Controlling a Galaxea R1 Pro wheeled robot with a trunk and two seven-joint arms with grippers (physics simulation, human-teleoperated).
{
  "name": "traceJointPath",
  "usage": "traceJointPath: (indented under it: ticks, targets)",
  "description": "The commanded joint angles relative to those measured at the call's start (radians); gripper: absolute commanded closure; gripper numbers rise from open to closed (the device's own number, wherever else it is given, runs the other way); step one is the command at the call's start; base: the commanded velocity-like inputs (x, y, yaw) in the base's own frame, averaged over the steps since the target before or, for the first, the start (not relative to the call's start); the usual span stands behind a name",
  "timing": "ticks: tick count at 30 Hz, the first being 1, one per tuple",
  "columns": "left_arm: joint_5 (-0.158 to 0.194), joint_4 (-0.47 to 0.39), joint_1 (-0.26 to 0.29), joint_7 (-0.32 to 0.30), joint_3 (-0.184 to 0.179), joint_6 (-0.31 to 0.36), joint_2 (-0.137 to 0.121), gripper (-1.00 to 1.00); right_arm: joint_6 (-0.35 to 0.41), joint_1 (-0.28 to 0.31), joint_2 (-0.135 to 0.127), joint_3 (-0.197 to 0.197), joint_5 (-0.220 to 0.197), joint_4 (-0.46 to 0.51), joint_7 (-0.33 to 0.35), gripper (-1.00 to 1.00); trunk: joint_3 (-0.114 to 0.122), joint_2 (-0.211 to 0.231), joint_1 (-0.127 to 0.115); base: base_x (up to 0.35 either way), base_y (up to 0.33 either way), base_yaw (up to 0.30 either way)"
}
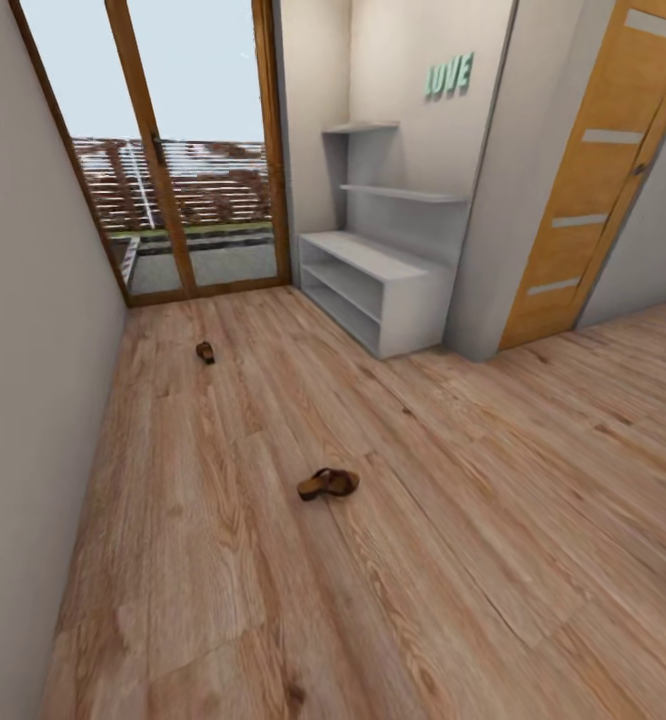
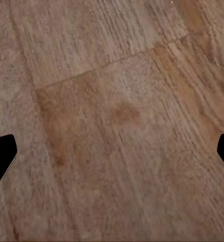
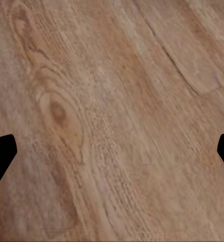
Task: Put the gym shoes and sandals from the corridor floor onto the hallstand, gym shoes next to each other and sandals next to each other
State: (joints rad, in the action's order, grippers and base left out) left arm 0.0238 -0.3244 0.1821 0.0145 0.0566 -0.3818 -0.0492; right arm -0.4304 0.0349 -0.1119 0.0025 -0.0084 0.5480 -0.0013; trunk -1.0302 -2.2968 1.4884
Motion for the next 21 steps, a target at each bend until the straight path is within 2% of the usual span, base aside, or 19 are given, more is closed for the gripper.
traceJointPath:
  ticks: [1,21]
  targets:
    - [0.002,0.001,0.0,0.001,0.0,-0.003,0.0,-1.0,-0.003,0.001,0.0,0.001,-0.001,-0.001,0.003,-1.0,-0.001,0.0,0.0,0.339,0.054,-0.003]
    - [0.002,0.001,0.0,0.001,0.0,-0.003,0.0,-1.0,-0.004,0.001,-0.001,-0.001,-0.001,0.002,-0.002,-1.0,-0.001,0.0,0.0,0.339,0.082,0.0]
